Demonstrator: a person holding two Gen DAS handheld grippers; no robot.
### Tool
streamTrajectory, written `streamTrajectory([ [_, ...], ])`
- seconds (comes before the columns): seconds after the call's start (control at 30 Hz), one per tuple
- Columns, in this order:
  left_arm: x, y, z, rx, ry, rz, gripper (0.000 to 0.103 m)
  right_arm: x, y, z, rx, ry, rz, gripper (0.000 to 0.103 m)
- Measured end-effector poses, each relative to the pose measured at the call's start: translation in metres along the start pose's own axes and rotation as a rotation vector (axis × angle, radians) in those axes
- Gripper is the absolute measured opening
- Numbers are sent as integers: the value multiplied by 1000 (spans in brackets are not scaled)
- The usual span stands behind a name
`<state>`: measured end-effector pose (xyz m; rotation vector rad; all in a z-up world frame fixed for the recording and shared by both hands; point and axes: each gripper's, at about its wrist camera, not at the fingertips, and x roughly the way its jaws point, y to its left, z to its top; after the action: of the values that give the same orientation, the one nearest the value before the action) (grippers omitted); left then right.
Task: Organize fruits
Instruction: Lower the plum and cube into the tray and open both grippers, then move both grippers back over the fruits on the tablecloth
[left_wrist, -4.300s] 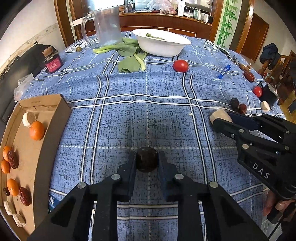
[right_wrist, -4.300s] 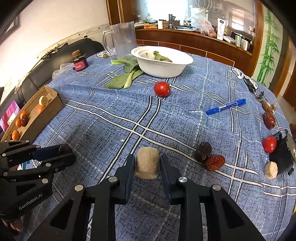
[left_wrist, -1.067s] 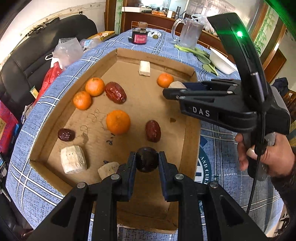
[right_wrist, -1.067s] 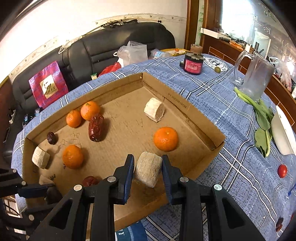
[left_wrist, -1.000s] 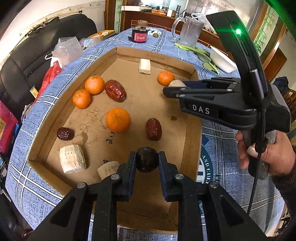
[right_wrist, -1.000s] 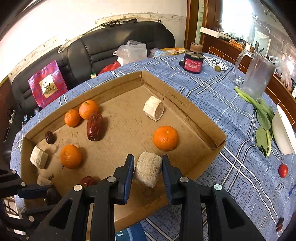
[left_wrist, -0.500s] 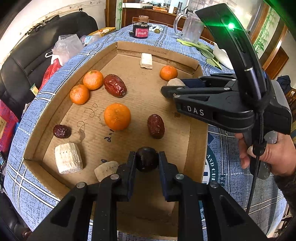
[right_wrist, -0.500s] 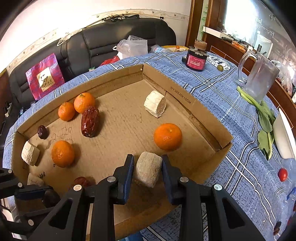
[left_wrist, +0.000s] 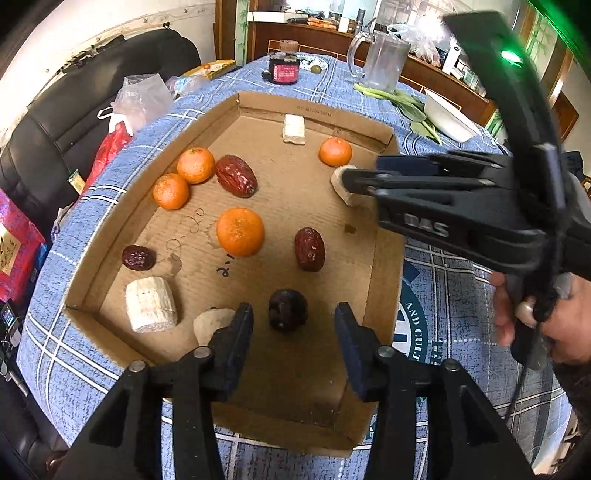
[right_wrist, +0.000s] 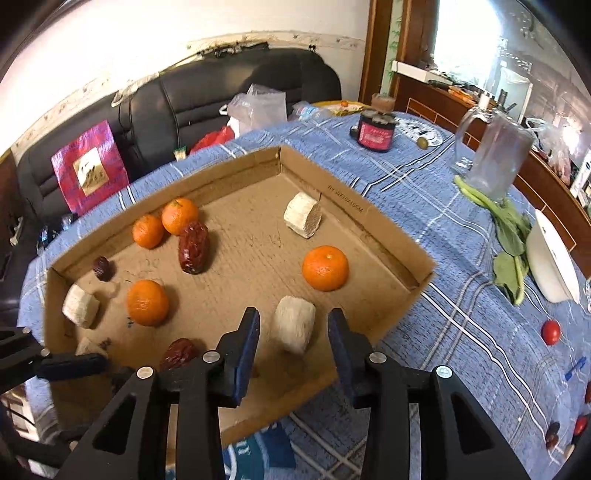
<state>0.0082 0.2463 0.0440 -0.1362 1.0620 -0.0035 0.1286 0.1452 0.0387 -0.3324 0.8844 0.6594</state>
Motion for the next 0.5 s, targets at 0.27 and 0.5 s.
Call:
streamTrajectory([
  [0.27,-7,-14,11,-13,-17,12,51,-52,-34,-31,122,-71,3,51],
  [0.5,2,-67,23,62,-8,-29,51,-88,-115,-93,299,-71,-109,51],
])
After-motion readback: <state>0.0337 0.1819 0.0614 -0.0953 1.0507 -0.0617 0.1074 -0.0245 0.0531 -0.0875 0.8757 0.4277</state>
